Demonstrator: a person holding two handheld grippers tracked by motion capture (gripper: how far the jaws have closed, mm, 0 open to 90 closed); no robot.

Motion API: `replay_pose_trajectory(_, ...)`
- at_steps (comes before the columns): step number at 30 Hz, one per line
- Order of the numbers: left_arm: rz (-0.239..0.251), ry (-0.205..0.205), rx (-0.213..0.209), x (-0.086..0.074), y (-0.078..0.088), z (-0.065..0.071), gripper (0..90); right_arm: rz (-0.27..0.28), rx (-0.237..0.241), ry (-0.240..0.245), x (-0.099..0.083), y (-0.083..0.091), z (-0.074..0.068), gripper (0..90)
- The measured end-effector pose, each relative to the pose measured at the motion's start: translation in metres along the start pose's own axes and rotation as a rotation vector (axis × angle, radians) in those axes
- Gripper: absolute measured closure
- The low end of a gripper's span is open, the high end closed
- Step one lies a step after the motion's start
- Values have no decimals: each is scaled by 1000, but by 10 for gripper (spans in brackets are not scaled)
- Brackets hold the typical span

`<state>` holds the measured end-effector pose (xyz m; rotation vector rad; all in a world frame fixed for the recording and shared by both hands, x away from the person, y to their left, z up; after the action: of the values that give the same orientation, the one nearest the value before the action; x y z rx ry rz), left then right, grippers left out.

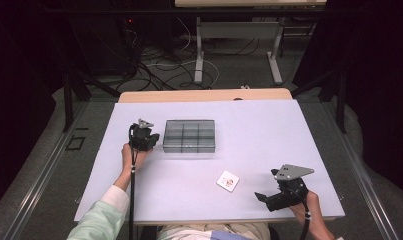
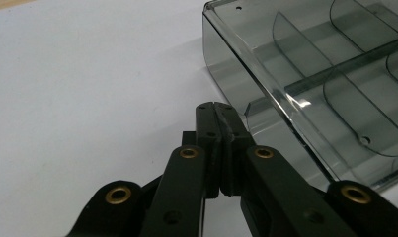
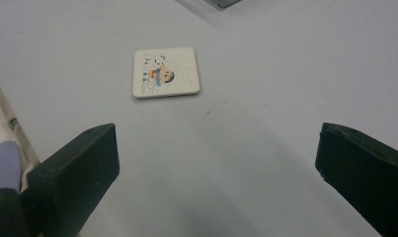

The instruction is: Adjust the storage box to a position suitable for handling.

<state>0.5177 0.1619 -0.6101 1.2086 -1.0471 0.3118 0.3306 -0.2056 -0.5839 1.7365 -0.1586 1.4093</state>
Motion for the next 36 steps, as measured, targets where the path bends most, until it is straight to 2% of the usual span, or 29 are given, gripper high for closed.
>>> replay_pose_trajectory(5, 11, 10, -9, 3, -5, 2, 900, -5, 2, 2, 0, 0, 0, 27)
replay_pose_trajectory(12, -5, 36, -32, 4, -16, 4, 900, -7, 1, -4, -1, 0, -1, 27)
replay_pose_trajectory(13, -4, 25, -37, 4, -17, 3, 899, -7, 1, -3, -1, 0, -1, 27)
replay_pose_trajectory(18, -5, 26, -46, 4, -20, 7, 900, -8, 1, -5, -1, 0, -1, 27)
replay_pose_trajectory(19, -13, 11, -37, 5, -19, 8, 900, -8, 1, -5, -1, 0, -1, 27)
replay_pose_trajectory(25, -12, 25, -41, 5, -20, 8, 900, -6, 1, -1, -1, -1, -1, 27)
replay_pose_trajectory(27, -14, 17, -44, 5, -21, 9, 900, -6, 0, 0, 0, -1, -1, 27)
replay_pose_trajectory(29, -20, 14, -51, 4, -22, 11, 900, -7, 1, 1, -1, -1, -1, 27)
replay_pose_trajectory(30, -40, 3, -57, 3, -21, 12, 900, -8, 1, 1, -1, -1, -1, 27)
replay_pose_trajectory(32, -20, 0, -53, 5, -23, 15, 900, -8, 2, 0, -1, -2, -1, 27)
replay_pose_trajectory(36, -19, -7, -52, 6, -25, 17, 900, -9, 2, 1, -1, -2, -1, 27)
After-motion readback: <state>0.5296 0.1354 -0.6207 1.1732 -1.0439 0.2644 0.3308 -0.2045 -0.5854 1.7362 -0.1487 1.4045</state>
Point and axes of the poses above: each handheld gripper's, and its own axes: y roughly backward along the jaws, x roughly out of its top, z roughly to its right, the point moved 10 cm from there along -y, roughly forward along the jaws, and after that the axes turned 7 degrees about z, right-handed, at the moved point
